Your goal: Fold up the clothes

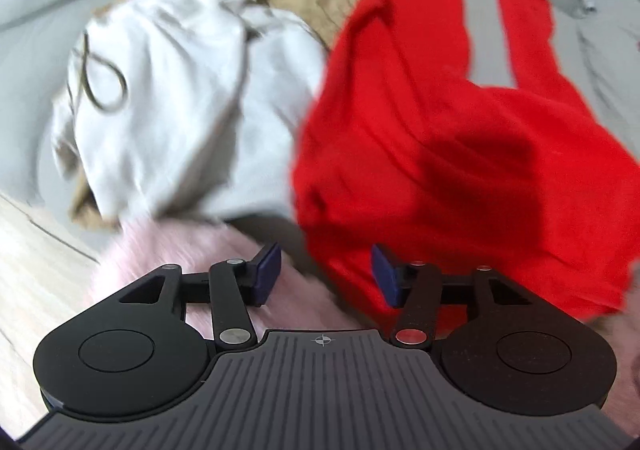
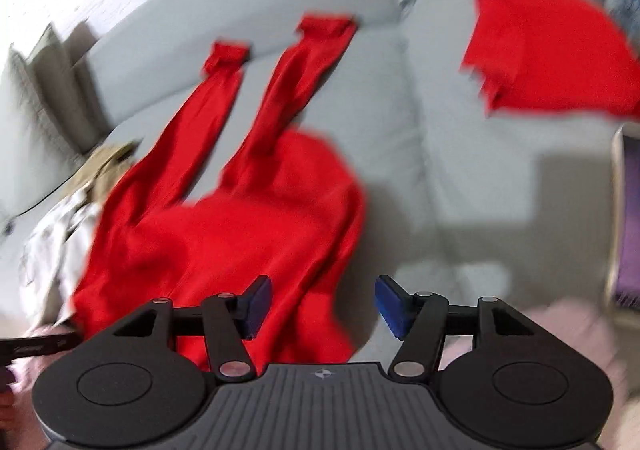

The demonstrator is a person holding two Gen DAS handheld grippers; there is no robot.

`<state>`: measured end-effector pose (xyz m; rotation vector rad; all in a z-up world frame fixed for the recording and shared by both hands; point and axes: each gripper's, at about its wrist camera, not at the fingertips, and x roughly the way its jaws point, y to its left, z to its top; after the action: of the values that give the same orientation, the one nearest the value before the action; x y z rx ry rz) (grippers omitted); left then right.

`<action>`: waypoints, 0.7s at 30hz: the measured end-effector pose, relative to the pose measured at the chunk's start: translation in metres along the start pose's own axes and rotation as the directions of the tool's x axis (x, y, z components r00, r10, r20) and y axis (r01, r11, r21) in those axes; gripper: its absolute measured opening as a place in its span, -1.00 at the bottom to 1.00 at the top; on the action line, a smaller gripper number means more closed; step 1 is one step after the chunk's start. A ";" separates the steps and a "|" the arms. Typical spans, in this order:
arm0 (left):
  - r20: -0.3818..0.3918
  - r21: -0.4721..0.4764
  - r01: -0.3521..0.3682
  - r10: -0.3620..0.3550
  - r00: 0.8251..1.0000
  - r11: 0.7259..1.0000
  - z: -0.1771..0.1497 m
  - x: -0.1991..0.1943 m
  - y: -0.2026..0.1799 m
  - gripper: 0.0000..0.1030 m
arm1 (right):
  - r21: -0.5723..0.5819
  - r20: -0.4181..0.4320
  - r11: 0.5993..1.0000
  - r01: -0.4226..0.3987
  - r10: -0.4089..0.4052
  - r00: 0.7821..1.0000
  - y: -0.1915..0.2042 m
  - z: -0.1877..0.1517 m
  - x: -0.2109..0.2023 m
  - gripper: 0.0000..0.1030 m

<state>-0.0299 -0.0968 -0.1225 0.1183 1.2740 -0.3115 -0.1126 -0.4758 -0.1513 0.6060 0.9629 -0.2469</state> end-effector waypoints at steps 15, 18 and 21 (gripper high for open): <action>-0.065 -0.185 0.089 -0.103 0.993 0.979 -0.001 0.042 0.004 0.42 | 0.317 -0.087 0.943 -0.098 0.132 0.987 -0.031 -0.051 0.036 0.07; -0.064 -0.210 0.129 -0.145 0.987 0.969 -0.002 0.045 0.013 0.42 | 0.281 -0.060 0.955 -0.095 0.117 0.991 -0.026 -0.053 0.044 0.09; -0.065 -0.241 0.159 -0.180 0.982 0.957 -0.004 0.045 0.019 0.39 | 0.248 -0.053 0.966 -0.075 0.091 0.994 -0.020 -0.055 0.048 0.02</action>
<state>-0.0166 -0.0846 -0.1679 -0.1826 1.4006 -0.3029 -0.1329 -0.4572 -0.2214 0.8847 0.9735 -0.2754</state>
